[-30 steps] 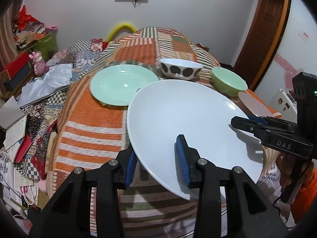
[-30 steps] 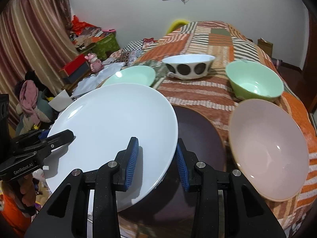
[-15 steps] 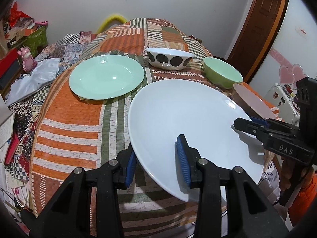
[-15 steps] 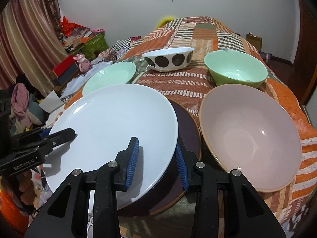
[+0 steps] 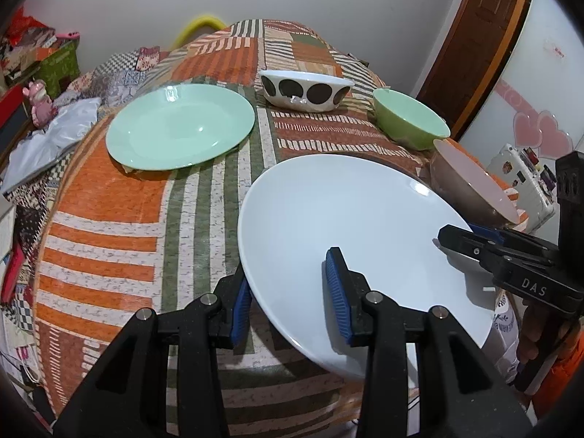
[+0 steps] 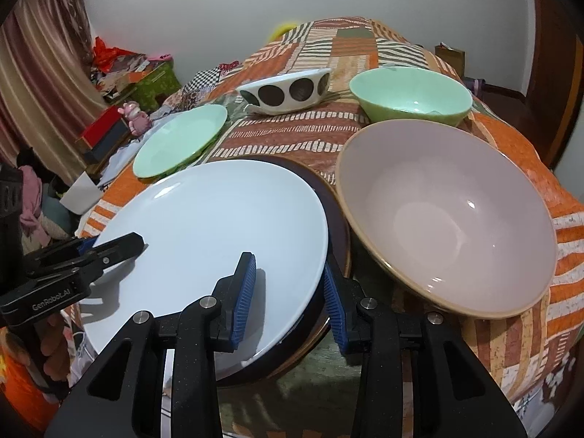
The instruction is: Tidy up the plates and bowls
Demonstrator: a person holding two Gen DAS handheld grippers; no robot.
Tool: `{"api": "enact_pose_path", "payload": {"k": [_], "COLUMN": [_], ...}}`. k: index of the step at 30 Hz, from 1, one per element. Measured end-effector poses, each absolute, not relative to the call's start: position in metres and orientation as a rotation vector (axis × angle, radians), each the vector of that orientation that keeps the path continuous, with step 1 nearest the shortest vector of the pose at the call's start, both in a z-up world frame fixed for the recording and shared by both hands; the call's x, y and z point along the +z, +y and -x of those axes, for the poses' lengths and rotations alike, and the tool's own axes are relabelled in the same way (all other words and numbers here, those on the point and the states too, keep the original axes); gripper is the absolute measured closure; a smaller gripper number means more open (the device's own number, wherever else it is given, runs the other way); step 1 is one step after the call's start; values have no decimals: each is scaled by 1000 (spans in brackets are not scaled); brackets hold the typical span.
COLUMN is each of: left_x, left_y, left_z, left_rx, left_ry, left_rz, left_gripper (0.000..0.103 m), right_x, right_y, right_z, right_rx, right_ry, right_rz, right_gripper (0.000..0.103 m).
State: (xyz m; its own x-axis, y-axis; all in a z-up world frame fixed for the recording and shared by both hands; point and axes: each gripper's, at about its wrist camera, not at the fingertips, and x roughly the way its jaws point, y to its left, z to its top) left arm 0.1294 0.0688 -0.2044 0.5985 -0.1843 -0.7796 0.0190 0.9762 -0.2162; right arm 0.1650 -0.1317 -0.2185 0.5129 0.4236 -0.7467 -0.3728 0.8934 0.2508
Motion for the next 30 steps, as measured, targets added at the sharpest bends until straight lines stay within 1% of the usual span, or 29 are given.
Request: {"api": "enact_pose_path", "payload": {"k": [9, 16, 17, 18, 30], "left_x": [-214, -219, -219, -218, -188], "left_y": [71, 62, 61, 62, 69], "left_z": [-139, -144, -144, -143, -125], "left_rx": [-98, -86, -81, -80, -49], "left_ry": [951, 958, 957, 953, 875], "left_rz": [209, 157, 149, 153, 128], "left_gripper": [64, 64, 64, 65, 65], "right_x": [-221, -216, -216, -216, -189], "right_y": [-136, -143, -144, -144, -137], "right_z": [-163, -162, -162, -161, -150], "right_rx": [477, 458, 442, 431, 466], "right_ry": [902, 884, 884, 879, 799], "right_rz": [-95, -105, -92, -80, -19], "right_gripper": [70, 69, 67, 67, 67]}}
